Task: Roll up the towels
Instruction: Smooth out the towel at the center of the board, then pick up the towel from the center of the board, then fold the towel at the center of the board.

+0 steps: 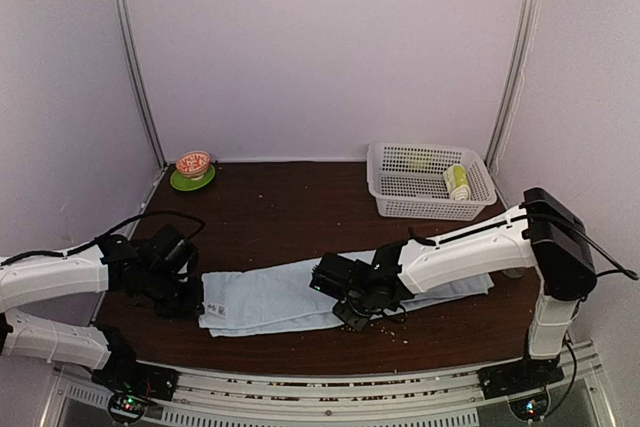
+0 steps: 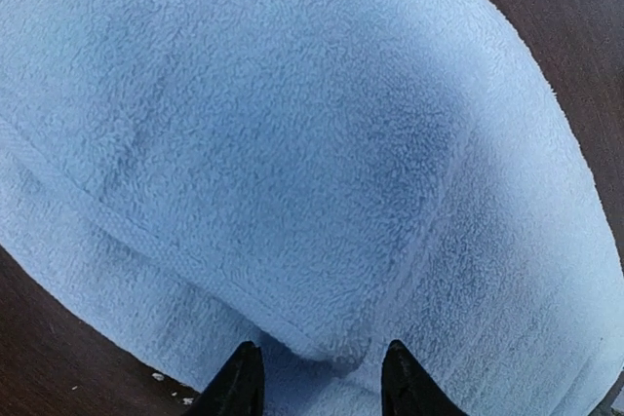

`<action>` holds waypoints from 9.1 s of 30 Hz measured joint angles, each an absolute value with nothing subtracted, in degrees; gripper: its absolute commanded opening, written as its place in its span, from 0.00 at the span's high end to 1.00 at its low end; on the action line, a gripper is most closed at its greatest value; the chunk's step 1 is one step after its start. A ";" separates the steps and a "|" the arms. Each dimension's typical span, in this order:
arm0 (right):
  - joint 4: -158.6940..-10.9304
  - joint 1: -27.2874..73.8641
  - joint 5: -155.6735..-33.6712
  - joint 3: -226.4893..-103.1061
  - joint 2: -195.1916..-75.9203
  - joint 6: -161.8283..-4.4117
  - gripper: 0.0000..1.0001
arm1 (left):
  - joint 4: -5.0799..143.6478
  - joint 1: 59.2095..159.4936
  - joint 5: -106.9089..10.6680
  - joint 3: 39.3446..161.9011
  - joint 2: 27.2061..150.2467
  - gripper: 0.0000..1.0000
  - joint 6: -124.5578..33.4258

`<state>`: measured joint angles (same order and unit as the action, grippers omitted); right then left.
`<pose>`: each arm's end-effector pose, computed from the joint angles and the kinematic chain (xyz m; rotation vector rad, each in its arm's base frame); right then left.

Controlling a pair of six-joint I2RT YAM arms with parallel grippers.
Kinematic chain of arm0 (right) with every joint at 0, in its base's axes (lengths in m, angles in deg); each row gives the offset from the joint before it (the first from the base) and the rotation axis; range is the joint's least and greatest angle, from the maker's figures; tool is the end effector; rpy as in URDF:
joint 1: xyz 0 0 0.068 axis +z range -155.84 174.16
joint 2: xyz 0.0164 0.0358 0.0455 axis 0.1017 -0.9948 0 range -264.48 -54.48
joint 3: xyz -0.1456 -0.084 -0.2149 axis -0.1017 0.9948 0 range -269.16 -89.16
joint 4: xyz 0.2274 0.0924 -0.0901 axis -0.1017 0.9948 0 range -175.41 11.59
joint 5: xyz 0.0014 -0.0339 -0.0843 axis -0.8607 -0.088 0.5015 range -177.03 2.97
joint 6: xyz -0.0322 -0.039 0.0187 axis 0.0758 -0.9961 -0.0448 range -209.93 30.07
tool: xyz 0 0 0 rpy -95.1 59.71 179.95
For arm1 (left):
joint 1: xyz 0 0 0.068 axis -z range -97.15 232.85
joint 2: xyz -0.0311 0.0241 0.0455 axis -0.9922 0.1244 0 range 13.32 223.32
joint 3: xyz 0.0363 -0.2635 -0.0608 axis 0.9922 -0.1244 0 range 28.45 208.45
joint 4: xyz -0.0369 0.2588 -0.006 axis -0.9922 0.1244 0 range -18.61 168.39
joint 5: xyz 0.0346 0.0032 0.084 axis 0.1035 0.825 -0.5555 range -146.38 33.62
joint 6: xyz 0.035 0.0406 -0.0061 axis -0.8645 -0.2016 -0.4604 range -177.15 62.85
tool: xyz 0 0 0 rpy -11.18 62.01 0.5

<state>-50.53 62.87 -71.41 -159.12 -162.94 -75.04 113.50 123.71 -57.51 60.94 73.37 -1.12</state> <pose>0.1408 0.3353 0.1546 -1.1934 2.4735 -0.0134 0.1299 -0.1116 0.1793 -0.3838 2.8433 -0.3662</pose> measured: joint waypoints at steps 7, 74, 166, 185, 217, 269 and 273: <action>-49.94 62.91 -66.54 -160.08 -163.29 -75.00 0.66 | 113.50 123.71 -57.51 60.97 73.37 1.00 -1.12; -47.56 64.09 -83.28 -153.85 -154.81 -73.05 0.47 | 116.60 123.71 -55.47 62.15 68.59 0.42 -4.44; -61.40 31.09 -83.68 -131.80 -143.57 -47.81 0.56 | 103.75 109.68 -54.21 67.26 94.95 0.62 -13.75; -47.13 30.98 -79.50 -126.64 -122.46 -34.17 0.48 | 104.40 110.67 -51.67 70.50 95.54 0.53 -16.39; -50.97 29.78 -81.86 -119.10 -120.01 -26.80 1.00 | 105.52 110.67 -51.19 69.12 87.91 0.54 -16.39; -58.69 54.02 -80.77 -156.82 -132.52 -51.96 1.00 | 118.30 111.95 -54.38 70.47 63.86 0.56 -11.78; -61.64 57.36 -81.43 -164.14 -141.54 -50.69 1.00 | 120.69 111.95 -55.50 70.56 59.38 0.56 -11.17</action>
<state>-61.64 57.36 -81.43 -164.14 -141.54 -50.69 120.69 111.95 -55.50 70.56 59.38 -11.17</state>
